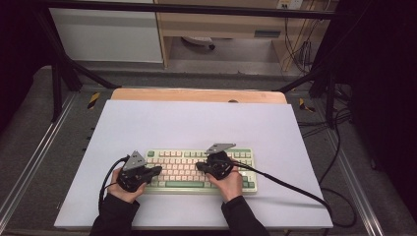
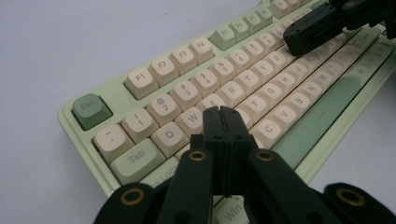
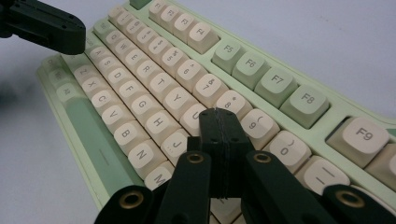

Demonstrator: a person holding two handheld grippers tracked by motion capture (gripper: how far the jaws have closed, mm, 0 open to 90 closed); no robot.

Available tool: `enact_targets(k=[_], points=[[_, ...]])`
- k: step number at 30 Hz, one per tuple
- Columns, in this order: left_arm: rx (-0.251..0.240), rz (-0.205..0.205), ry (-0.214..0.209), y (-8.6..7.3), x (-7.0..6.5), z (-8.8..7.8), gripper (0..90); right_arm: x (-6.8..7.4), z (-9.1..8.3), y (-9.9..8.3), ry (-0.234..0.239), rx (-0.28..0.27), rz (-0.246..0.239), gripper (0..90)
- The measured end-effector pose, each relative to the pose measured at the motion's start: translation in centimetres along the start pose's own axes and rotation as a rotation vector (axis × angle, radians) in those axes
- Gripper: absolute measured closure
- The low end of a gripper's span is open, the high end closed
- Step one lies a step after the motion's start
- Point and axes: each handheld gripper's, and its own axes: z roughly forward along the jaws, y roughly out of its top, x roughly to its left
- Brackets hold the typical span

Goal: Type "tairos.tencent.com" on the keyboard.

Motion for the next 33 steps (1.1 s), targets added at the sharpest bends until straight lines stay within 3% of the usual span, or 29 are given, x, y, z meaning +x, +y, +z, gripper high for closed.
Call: enact_targets(k=[6, 12, 22, 33], points=[[-0.001, 0.001, 0.002, 0.0, 0.0, -0.1, 90.0, 0.3, -1.1, 0.2, -0.016, 0.003, -0.016, 90.0], [-0.003, 0.001, 0.004, 0.1, 0.0, -0.1, 90.0, 0.4, -2.1, 0.2, 0.0, 0.005, -0.019, 90.0], [-0.001, 0.0, 0.006, 0.1, 0.0, -0.1, 90.0, -0.3, -3.9, -0.7, 0.009, 0.003, -0.015, 90.0], [0.002, -0.002, 0.007, 0.1, 0.0, -0.1, 90.0, -1.7, -5.7, -2.3, 0.013, -0.008, 0.024, 90.0]])
